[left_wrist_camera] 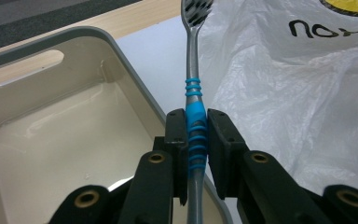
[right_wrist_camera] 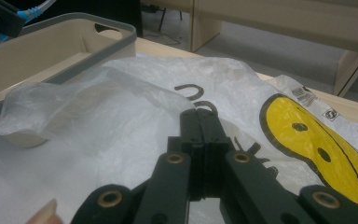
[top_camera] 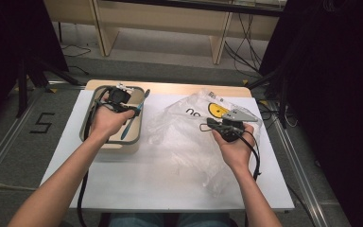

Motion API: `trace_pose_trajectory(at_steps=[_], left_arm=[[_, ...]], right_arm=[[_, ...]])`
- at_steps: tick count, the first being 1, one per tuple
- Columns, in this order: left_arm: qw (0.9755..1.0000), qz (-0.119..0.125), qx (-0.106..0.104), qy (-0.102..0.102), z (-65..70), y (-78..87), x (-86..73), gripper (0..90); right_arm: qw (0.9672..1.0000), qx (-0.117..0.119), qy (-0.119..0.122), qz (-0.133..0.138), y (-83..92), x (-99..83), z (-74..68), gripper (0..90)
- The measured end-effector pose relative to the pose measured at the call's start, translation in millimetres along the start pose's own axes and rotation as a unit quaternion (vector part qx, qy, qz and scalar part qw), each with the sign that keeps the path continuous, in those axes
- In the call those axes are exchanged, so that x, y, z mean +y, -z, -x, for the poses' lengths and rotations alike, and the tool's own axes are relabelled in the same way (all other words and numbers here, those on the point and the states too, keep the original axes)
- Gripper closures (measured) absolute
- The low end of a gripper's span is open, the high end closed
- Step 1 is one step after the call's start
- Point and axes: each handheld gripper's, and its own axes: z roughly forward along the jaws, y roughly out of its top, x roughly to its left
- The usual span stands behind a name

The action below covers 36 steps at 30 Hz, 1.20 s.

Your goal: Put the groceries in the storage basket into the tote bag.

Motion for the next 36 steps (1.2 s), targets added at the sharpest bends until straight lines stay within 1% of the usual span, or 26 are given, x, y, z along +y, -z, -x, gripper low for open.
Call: trace_pose_trajectory(at_steps=[6,10,15,16,18,23,25,33,34,35,36], left_arm=[[0.9998,0.005,-0.015,-0.009,10.7,3.2,-0.7,78.5],[0.9996,0.006,-0.021,-0.017,17.2,5.2,-1.1,78.5],[0.9993,0.007,-0.028,-0.022,23.6,6.5,-1.6,78.5],[0.9991,0.007,-0.032,-0.026,26.7,7.1,-1.8,78.5],[0.9991,0.008,-0.033,-0.026,28.4,7.3,-2.1,78.5],[0.9987,0.009,-0.036,-0.035,34.7,9.5,-2.8,78.5],[0.9986,0.011,-0.038,-0.035,36.7,9.7,-3.7,78.5],[0.9977,0.012,-0.048,-0.046,45.7,10.2,-7.4,78.5],[0.9974,0.012,-0.053,-0.048,49.0,9.9,-8.5,78.5],[0.9974,0.012,-0.053,-0.048,49.0,9.9,-8.5,78.5],[0.9972,0.014,-0.055,-0.049,52.1,9.5,-9.5,78.5]], right_arm=[[1.0,-0.001,0.0,0.0,0.1,0.0,0.2,90.0],[1.0,0.0,0.0,0.0,0.1,0.0,-0.2,90.0],[1.0,0.0,0.0,0.001,0.3,0.0,0.2,90.0],[1.0,0.0,0.0,0.001,0.1,0.0,0.5,90.0],[1.0,0.0,0.0,0.001,0.1,0.0,0.3,90.0],[1.0,0.0,0.0,0.001,0.3,0.0,0.4,90.0],[1.0,0.0,-0.001,0.001,0.5,0.0,0.5,90.0],[1.0,0.001,0.0,0.0,-0.2,0.0,0.1,90.0],[1.0,0.001,0.0,0.0,-0.2,-0.1,0.1,90.0],[1.0,0.001,0.0,0.0,-0.2,-0.1,0.1,90.0],[1.0,0.001,0.0,0.0,-0.1,-0.1,0.2,90.0]])
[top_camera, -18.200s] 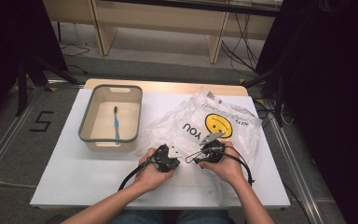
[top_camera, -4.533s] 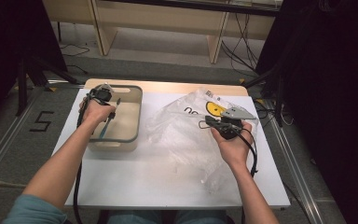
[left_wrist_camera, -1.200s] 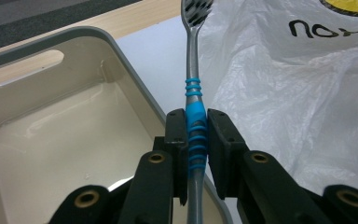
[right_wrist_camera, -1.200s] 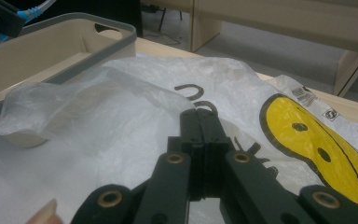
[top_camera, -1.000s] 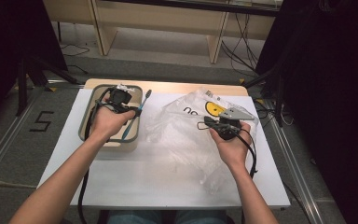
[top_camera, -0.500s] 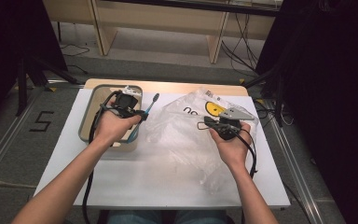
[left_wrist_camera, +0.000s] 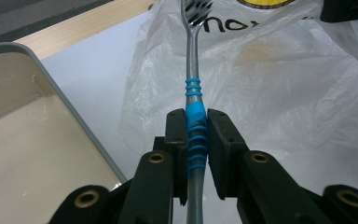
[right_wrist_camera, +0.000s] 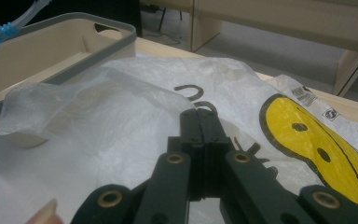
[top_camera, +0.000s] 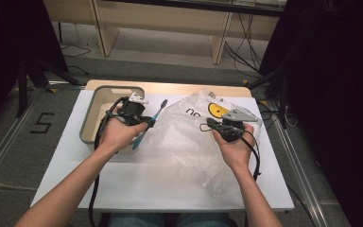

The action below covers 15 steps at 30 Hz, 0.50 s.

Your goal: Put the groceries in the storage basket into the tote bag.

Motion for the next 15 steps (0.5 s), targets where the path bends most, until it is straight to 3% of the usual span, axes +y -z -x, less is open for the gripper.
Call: trace_pose_trajectory(at_steps=[15], left_arm=[[0.9997,-0.002,-0.014,-0.018,15.9,-6.0,-5.5,78.5]], right_arm=[[1.0,-0.001,0.0,0.001,0.4,0.2,0.3,90.0]])
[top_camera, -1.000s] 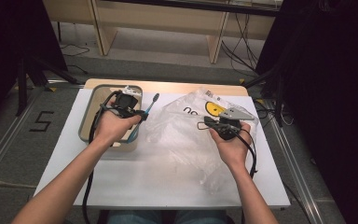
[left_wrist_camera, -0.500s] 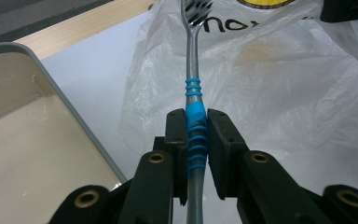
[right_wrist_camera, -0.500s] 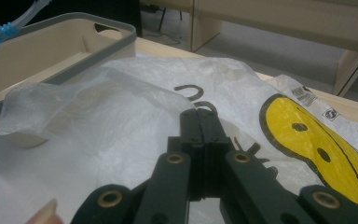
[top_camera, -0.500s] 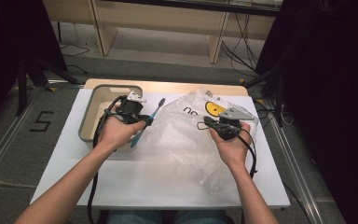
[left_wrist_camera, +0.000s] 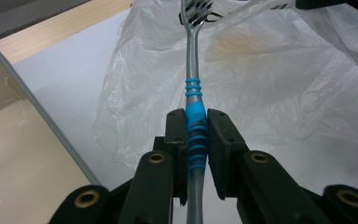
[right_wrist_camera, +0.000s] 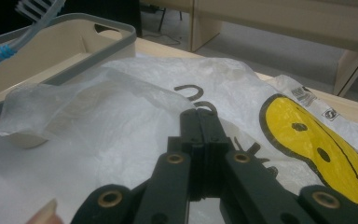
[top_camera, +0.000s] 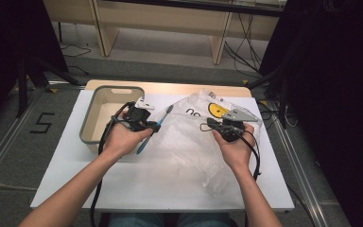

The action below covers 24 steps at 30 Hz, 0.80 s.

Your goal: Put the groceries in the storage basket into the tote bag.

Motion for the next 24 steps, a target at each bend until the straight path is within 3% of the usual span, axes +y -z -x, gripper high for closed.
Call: trace_pose_trajectory(at_steps=[24], left_arm=[[0.9992,-0.016,-0.027,-0.023,27.2,-15.3,-9.1,78.5]], right_arm=[[1.0,0.0,0.0,0.001,0.8,0.5,-0.4,90.0]])
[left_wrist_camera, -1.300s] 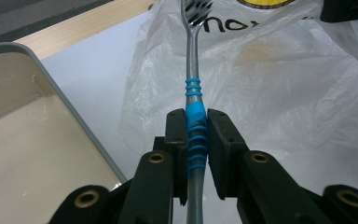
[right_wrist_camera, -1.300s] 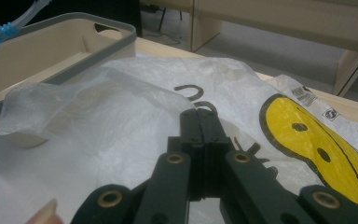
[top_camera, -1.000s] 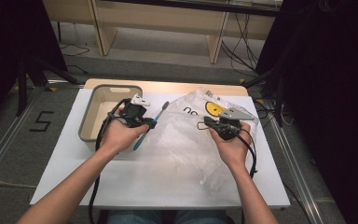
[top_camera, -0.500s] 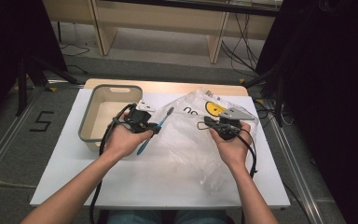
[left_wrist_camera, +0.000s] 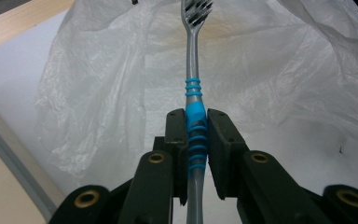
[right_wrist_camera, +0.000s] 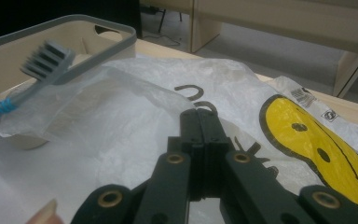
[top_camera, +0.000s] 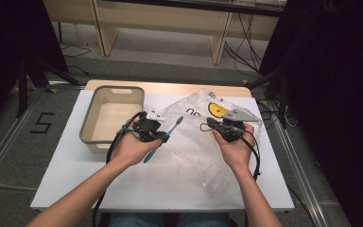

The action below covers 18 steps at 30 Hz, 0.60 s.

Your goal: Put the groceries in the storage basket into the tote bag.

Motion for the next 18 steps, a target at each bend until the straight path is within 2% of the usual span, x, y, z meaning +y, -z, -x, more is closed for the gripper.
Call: trace_pose_trajectory(at_steps=[10,18], left_arm=[[0.9998,-0.019,-0.009,-0.003,7.9,-18.6,-3.2,78.5],[0.9996,-0.026,-0.013,0.001,12.9,-31.6,-1.7,78.5]], right_arm=[[1.0,0.0,0.0,0.002,0.5,0.3,0.0,90.0],[1.0,0.0,0.0,0.001,0.9,0.5,-0.4,90.0]])
